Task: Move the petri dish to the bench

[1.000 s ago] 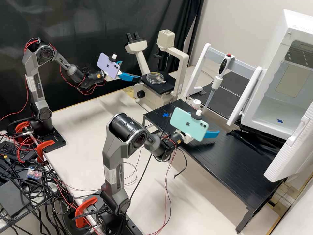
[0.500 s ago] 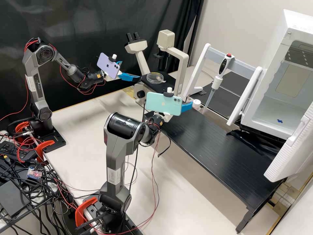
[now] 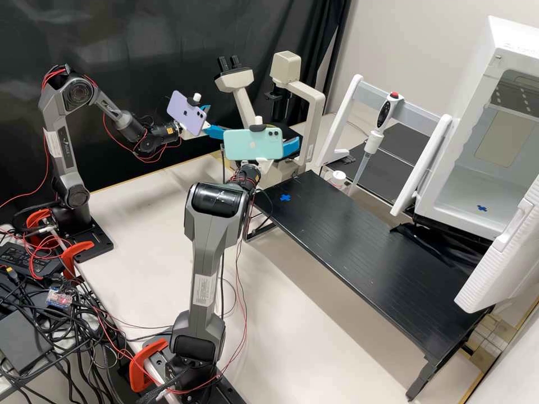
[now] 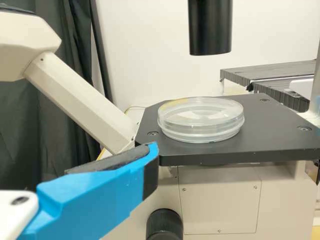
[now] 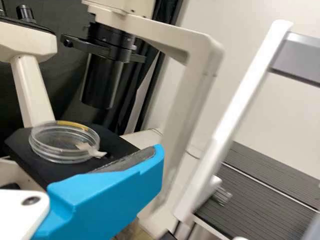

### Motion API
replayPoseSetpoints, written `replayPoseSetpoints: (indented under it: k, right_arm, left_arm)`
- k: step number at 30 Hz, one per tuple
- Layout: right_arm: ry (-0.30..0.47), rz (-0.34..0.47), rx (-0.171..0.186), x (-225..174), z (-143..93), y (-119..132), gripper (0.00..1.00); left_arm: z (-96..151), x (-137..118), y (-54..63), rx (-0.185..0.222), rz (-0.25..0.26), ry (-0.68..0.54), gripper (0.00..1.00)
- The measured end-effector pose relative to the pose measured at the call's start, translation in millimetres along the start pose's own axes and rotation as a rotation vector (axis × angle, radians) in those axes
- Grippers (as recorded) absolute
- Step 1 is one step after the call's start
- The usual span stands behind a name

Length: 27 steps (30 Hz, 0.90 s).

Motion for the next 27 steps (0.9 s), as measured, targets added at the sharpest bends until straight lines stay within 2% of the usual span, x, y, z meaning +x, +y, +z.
replayPoseSetpoints:
  k: [2, 8, 10, 20, 27]
  right_arm:
    - [0.006, -0.011, -0.008, 8, -4, -2, 1.0]
    - [-0.027, -0.035, 0.015, 42, -8, -9, 1.0]
    - [-0.042, -0.04, 0.043, 54, -8, -11, 1.0]
    - [-0.088, -0.075, 0.092, 89, -7, -22, 1.0]
    - [-0.12, -0.101, 0.171, 107, -11, -33, 1.0]
  left_arm:
    - [0, 0, 0.0, 0.0, 0.0, 0.0, 1.0]
    - [0, 0, 0.0, 0.0, 0.0, 0.0, 1.0]
    - [0, 0, 0.0, 0.0, 0.0, 0.0, 1.0]
    - [0, 0, 0.0, 0.0, 0.0, 0.0, 1.0]
    - [0, 0, 0.0, 0.0, 0.0, 0.0, 1.0]
